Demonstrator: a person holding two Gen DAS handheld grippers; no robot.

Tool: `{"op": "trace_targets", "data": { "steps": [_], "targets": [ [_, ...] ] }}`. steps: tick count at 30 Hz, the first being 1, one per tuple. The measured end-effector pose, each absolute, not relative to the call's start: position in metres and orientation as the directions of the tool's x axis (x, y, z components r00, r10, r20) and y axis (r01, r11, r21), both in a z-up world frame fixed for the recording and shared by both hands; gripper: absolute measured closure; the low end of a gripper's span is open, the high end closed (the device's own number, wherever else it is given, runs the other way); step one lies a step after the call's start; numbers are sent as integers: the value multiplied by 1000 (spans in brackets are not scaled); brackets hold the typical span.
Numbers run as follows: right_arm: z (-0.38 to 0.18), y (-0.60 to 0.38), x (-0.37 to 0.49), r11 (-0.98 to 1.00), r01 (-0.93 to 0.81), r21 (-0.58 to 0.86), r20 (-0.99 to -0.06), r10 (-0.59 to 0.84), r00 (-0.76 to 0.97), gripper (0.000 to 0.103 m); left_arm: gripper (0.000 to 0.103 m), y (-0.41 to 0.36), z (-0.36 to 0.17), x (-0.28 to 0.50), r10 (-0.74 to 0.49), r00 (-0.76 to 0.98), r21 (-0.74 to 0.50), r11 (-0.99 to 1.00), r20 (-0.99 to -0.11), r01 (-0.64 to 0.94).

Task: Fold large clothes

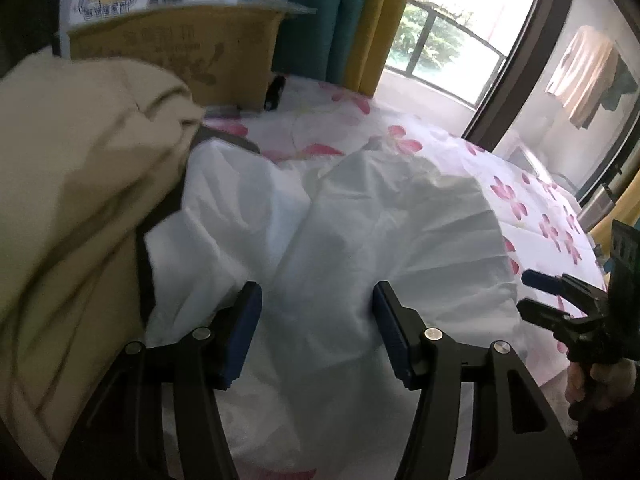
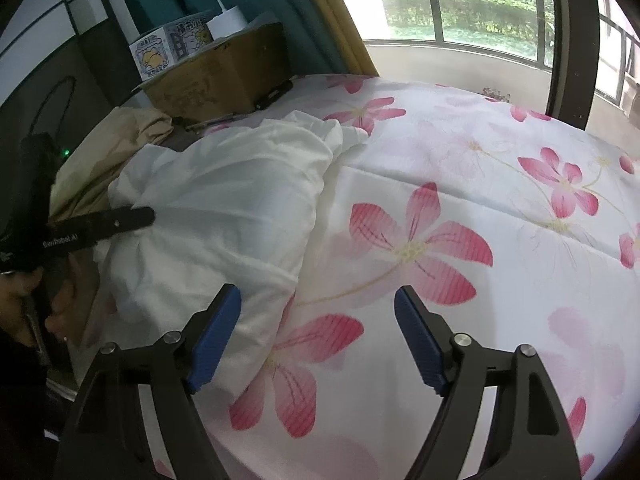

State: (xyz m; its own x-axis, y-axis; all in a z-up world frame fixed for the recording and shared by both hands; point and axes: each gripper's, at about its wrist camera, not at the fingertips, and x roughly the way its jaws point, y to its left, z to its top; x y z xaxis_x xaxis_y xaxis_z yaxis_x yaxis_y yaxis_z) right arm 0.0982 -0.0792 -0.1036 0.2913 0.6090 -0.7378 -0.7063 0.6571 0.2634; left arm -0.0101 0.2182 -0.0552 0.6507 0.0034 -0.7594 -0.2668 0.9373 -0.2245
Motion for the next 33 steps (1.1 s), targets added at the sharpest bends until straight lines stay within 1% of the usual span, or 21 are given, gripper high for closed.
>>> {"op": "trace_targets", "data": {
  "steps": [4,8,14,27,33],
  "targets": [
    [-103,-88,88,668,-696,264,-735,607,303,24,42,213,-42,-24,18,685,-229,935,-729,-269],
    [-103,-95,77,666,-697,265,-731,611,306,24,42,203,-34,-35,27,695,-216,941,-718,-260],
    [-97,-112,66,672,-695,256,-717,614,330,24,42,180,-29,-42,-30,715,-250,946,-698,-205],
    [-101,-173,57,743,-613,269,-699,588,406,24,42,117,-36,-34,-115,708,-244,966,-697,-83],
    [-103,-201,57,777,-567,274,-694,568,442,24,42,96,-38,-28,-130,703,-241,969,-699,-60]
  ]
}}
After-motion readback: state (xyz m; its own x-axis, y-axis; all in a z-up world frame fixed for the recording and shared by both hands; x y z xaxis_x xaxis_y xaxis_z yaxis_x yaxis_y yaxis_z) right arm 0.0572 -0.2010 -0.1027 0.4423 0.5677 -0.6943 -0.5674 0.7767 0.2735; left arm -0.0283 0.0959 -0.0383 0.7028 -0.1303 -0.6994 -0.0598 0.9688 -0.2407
